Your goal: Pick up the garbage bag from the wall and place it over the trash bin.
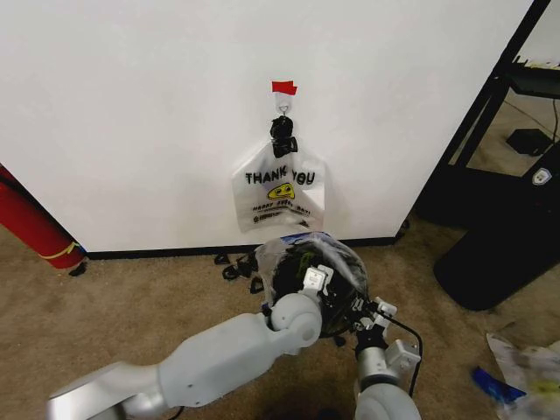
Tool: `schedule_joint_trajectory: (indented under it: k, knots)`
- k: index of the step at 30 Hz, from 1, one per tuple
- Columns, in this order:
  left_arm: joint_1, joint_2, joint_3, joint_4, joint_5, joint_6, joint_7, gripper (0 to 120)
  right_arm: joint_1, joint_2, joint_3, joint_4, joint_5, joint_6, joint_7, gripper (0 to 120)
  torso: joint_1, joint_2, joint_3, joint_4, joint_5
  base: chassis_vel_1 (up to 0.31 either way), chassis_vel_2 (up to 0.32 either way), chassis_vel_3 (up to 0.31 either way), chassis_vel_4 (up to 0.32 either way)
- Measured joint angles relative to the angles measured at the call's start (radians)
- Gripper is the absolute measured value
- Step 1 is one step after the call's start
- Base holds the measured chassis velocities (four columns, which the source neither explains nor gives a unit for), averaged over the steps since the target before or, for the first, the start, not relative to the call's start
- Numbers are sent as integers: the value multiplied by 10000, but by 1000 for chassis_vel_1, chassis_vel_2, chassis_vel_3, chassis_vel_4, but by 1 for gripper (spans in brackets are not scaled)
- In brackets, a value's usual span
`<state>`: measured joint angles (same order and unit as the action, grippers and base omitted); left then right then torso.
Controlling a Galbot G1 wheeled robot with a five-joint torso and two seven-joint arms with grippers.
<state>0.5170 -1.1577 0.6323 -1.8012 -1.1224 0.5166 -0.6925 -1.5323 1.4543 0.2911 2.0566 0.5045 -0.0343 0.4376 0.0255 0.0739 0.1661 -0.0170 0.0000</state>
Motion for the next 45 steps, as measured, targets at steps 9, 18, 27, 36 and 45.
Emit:
schedule_joint_trajectory:
  k: [9, 18, 27, 36, 45]
  knots:
    - [951, 995, -830, -2137, -30, -586, 931, 0, 121, 37, 97, -113, 399, -215, 183, 0, 0, 1, 0, -3, -1, 0, 0, 0, 0]
    - [2649, 1930, -3055, -3663, 144, -1782, 1920, 31, 47, 122, 510, 75, 1627, -514, 426, 0, 0, 2, 0, 0, -2, 0, 0, 0, 0]
    - [4513, 2151, -5808, -4501, 253, -2897, 2578, 65, 550, 139, 1177, -85, 3235, -990, 1070, 0, 0, 2, 0, -2, -1, 0, 0, 0, 0]
    - [6793, 2321, -6364, -4448, 950, -3235, 3574, 95, 648, 61, 1367, -109, 3712, -1170, 1248, 0, -1, 2, 0, 1, 0, 0, 0, 0, 0]
    - [6961, 1946, -6126, -3805, 2051, -3342, 3655, 74, 491, 91, 1258, 34, 3623, -1185, 1214, 0, -1, 2, 0, -3, -1, 0, 0, 0, 0]
